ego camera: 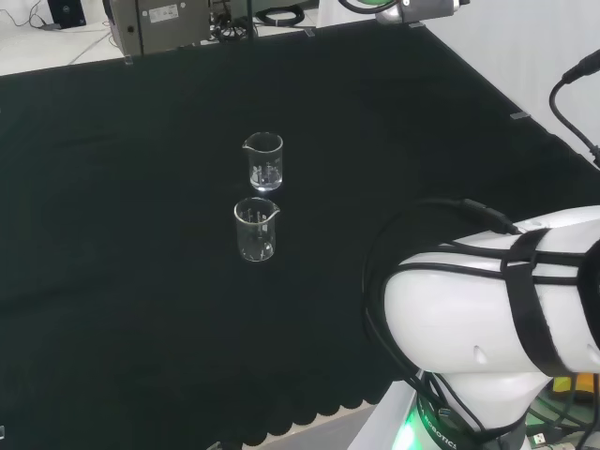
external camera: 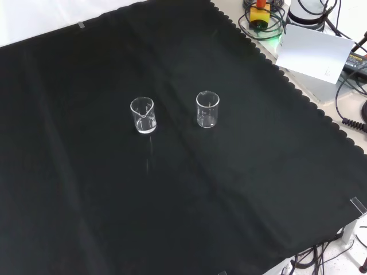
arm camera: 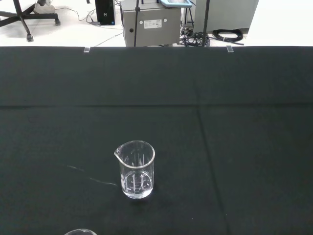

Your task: Pick up the beaker on the right.

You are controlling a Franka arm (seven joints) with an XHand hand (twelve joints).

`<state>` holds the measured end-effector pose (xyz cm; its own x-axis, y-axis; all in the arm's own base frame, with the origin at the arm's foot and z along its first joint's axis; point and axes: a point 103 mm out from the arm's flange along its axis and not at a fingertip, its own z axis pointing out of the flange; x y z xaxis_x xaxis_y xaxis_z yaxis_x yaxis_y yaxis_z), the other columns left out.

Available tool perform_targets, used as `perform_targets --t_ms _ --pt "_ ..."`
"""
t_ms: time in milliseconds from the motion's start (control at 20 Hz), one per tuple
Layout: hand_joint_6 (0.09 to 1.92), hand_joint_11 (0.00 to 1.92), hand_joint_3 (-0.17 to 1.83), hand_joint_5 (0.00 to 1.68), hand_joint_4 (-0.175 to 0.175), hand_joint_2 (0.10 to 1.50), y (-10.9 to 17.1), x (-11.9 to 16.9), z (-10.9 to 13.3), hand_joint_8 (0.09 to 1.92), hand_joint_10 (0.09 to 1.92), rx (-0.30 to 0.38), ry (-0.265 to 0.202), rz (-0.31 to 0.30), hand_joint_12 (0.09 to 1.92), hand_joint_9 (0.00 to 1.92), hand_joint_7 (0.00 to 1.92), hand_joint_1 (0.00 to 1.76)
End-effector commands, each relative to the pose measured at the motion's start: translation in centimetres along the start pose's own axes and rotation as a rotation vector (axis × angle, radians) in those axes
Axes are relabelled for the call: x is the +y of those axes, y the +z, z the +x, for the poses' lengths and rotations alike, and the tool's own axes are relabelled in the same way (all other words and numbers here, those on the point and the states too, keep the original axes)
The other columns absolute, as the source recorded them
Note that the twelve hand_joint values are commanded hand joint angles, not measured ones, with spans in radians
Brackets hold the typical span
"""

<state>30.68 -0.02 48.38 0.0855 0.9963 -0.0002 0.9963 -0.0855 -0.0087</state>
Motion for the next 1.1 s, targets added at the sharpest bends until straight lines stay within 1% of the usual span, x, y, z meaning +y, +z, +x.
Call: perform_targets --t_ms 50,100,200,250,400,500,600,700,750,850,900,1100 --pt "0.09 0.07 0.00 0.27 -0.023 1.30 0.0 0.0 -0.2 0.53 0.09 -0.004 0.001 -0.006 1.38 0.48 0.03 0.16" --pt "0.09 0.06 0.02 0.26 -0.019 1.35 0.0 0.1 -0.5 0.51 0.09 -0.002 0.001 -0.005 1.37 0.46 0.02 0.08" --pt "0.09 0.06 0.04 0.25 -0.016 1.38 0.1 0.1 -0.9 0.49 0.09 0.000 0.002 -0.004 1.37 0.45 0.01 0.02" --pt "0.09 0.06 0.04 0.25 -0.015 1.39 0.2 0.2 -0.2 0.49 0.09 -0.013 0.003 -0.004 1.37 0.44 0.01 0.01" --pt "0.09 0.07 0.04 0.25 -0.015 1.39 0.3 0.3 0.0 0.49 0.09 -0.018 0.013 0.000 1.37 0.44 0.01 0.00" --pt "0.09 0.07 0.04 0.25 -0.014 1.39 0.4 0.3 0.0 0.49 0.09 -0.023 0.011 0.002 1.37 0.45 0.01 0.00" --pt "0.09 0.07 0.04 0.25 -0.014 1.39 0.4 0.3 -0.2 0.49 0.09 -0.009 0.018 0.004 1.37 0.45 0.01 0.00" --pt "0.09 0.07 0.04 0.26 -0.015 1.39 0.7 0.5 -0.8 0.49 0.09 0.003 0.028 0.009 1.37 0.46 0.02 0.00" --pt "0.09 0.08 0.04 0.26 -0.015 1.38 1.0 0.6 -1.3 0.49 0.09 0.007 0.026 0.002 1.37 0.46 0.02 0.00" --pt "0.09 0.08 0.03 0.28 -0.018 1.36 1.9 0.8 -2.2 0.50 0.09 0.012 0.021 -0.013 1.37 0.48 0.06 0.07" --pt "0.09 0.10 0.03 0.30 -0.021 1.34 2.5 0.9 -2.6 0.52 0.13 0.017 0.021 -0.010 1.37 0.49 0.08 0.13" --pt "0.09 0.16 -0.02 0.37 -0.029 1.26 4.7 1.7 -3.9 0.58 0.52 0.042 0.023 0.001 1.36 0.42 0.16 0.37"
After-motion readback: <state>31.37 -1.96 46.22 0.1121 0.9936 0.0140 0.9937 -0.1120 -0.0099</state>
